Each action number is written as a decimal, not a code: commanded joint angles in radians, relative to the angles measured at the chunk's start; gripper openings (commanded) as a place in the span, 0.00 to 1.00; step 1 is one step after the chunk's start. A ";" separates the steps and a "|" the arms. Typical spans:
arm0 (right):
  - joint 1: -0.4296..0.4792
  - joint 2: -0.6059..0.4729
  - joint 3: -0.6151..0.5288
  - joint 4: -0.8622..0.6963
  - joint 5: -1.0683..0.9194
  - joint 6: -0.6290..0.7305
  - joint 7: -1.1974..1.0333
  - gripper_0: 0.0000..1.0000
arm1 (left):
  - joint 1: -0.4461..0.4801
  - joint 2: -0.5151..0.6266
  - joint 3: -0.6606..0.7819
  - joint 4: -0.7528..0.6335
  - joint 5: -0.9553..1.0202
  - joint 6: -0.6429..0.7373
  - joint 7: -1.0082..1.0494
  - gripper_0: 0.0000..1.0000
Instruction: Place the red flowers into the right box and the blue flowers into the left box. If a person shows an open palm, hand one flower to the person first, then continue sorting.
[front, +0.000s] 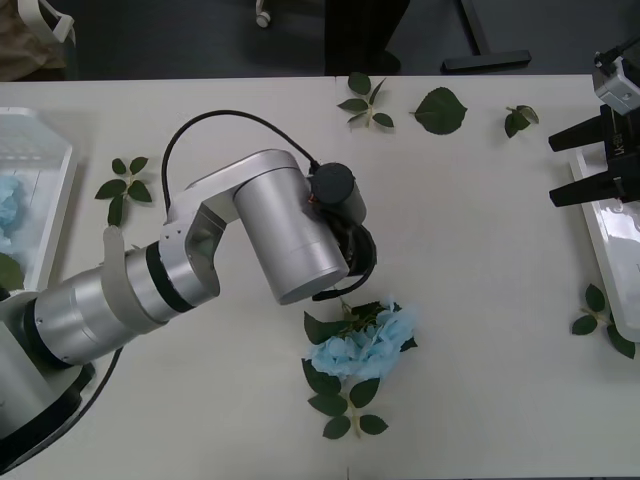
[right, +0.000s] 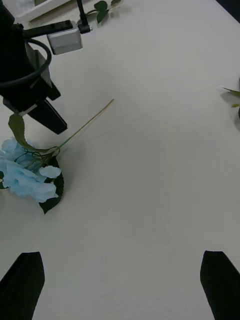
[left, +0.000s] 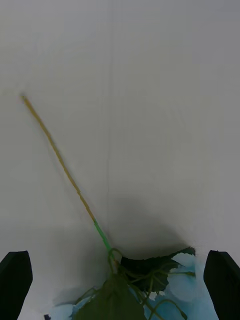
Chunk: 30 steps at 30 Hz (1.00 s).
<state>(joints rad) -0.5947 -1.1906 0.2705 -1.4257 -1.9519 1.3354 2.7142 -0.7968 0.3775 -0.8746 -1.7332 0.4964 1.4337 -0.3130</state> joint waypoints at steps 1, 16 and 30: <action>0.007 0.000 -0.004 -0.016 0.007 0.007 -0.009 0.91 | -0.025 -0.051 -0.034 0.053 0.027 -0.015 0.045 1.00; 0.007 0.000 -0.004 -0.015 0.010 0.007 -0.009 0.91 | -0.087 -0.144 -0.037 0.297 0.062 -0.093 0.095 1.00; 0.007 0.000 -0.002 -0.016 0.016 0.007 -0.009 0.91 | -0.114 -0.123 -0.118 0.330 0.128 -0.098 0.118 1.00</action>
<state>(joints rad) -0.5947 -1.1906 0.2707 -1.4257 -1.9422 1.3355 2.7142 -0.8617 0.2588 -0.9614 -1.3968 0.6132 1.3426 -0.2459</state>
